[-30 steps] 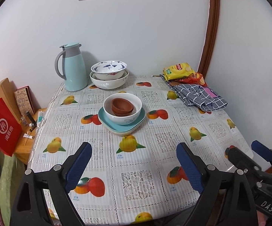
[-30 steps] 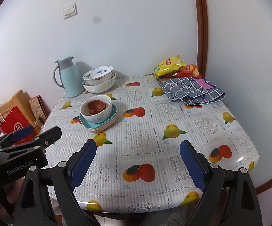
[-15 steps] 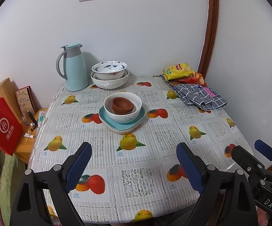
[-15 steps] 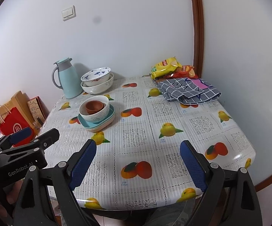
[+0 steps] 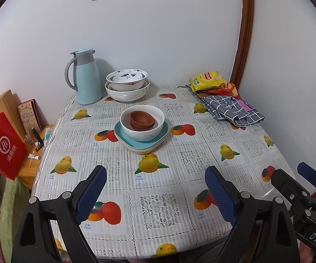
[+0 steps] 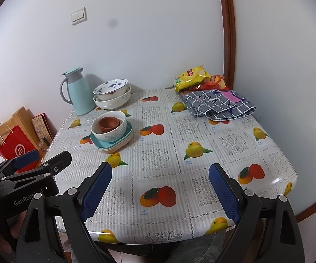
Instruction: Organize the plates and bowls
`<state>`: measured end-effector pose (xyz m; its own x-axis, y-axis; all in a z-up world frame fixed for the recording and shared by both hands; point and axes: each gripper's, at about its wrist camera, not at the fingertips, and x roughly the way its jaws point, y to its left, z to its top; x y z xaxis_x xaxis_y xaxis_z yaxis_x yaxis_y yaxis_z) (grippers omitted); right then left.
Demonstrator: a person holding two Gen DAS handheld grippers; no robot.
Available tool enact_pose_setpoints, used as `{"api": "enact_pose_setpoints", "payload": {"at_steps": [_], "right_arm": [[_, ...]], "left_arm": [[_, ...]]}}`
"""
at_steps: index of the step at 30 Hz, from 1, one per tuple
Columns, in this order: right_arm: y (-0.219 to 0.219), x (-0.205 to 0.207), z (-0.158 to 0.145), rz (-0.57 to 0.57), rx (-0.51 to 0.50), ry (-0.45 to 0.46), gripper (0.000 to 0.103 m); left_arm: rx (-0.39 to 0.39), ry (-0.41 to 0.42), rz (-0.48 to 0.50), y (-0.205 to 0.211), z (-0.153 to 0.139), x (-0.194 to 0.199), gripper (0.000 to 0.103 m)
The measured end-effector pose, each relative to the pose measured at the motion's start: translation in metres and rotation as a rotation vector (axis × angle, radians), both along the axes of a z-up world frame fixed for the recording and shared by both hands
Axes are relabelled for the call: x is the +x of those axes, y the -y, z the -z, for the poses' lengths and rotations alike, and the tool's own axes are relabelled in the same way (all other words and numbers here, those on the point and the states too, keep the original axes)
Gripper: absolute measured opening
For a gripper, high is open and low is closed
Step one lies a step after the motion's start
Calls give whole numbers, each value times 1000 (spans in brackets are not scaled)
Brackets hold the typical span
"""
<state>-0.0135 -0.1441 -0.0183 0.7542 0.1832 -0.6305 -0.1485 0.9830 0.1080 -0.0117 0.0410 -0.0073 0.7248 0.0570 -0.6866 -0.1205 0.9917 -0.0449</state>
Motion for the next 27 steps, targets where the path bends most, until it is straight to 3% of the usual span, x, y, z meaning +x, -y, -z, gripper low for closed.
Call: {"api": "enact_pose_setpoints", "payload": {"at_steps": [27], "right_arm": [[-3,-4,0,-3,-1,4,90]], "left_arm": [[7,5,-1,0,-2,-2,91]]}}
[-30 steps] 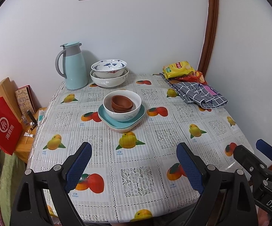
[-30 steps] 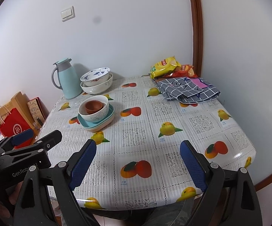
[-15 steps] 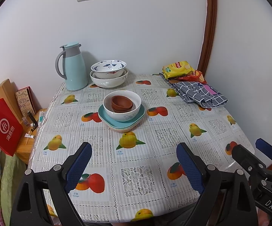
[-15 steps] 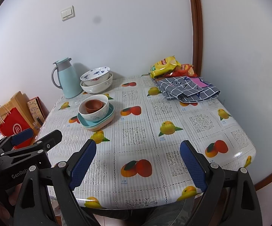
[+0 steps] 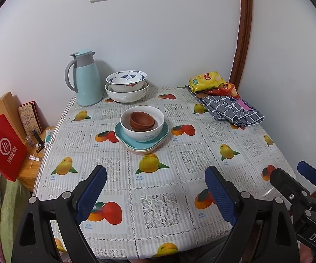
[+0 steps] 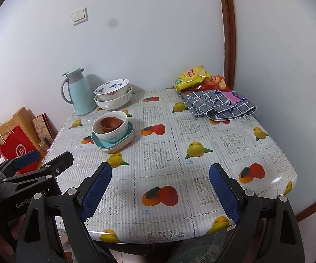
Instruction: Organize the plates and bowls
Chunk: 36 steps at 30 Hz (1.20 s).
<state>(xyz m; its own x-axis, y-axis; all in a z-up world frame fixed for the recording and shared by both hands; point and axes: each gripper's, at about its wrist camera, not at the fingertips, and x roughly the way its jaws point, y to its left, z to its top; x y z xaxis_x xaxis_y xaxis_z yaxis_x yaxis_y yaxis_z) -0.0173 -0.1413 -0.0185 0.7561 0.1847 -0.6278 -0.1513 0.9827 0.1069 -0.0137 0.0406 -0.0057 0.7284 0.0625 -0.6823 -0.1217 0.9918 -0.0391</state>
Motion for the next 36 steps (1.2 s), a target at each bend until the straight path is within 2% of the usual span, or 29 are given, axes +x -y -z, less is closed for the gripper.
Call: {"api": "enact_pose_setpoints", "payload": {"at_steps": [36], "right_arm": [[-4,-4,-5,-3,3,13,90]], "left_arm": [[9,16,-1,-2,-6,-2,91]]}}
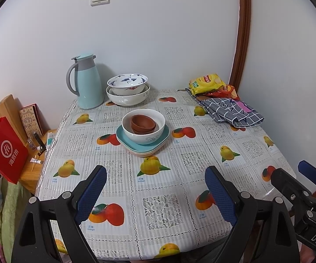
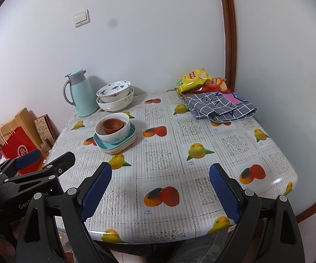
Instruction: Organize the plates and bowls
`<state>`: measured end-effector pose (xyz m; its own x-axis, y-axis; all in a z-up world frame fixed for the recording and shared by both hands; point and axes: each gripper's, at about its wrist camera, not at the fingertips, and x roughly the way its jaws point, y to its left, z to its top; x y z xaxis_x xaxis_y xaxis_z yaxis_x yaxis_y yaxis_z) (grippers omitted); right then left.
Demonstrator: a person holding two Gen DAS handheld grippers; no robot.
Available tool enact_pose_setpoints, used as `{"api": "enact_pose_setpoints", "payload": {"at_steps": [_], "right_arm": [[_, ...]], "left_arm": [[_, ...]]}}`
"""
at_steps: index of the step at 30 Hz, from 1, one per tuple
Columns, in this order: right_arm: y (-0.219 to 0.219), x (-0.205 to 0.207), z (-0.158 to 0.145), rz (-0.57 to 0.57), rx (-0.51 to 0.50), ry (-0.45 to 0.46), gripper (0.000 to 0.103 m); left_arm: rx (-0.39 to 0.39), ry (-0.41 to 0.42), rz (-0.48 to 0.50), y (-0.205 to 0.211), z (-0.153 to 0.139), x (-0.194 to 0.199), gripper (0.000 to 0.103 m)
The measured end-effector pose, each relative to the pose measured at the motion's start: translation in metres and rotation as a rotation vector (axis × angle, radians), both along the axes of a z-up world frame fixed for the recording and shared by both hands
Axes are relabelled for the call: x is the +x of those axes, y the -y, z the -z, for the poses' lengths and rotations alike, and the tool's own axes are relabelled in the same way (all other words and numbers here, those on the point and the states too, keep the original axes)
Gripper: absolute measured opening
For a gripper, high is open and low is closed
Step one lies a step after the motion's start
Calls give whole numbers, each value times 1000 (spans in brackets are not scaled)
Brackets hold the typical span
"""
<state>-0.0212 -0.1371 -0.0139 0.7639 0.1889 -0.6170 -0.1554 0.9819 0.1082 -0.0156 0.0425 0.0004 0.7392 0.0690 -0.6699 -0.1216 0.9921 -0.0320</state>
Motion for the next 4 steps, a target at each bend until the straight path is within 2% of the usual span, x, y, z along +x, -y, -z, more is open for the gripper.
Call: {"api": "enact_pose_setpoints", "payload": {"at_steps": [4], "right_arm": [[-3,0,0,-1,-5,3,90]], "left_arm": [[2,6,1,-2,3,0,91]]}}
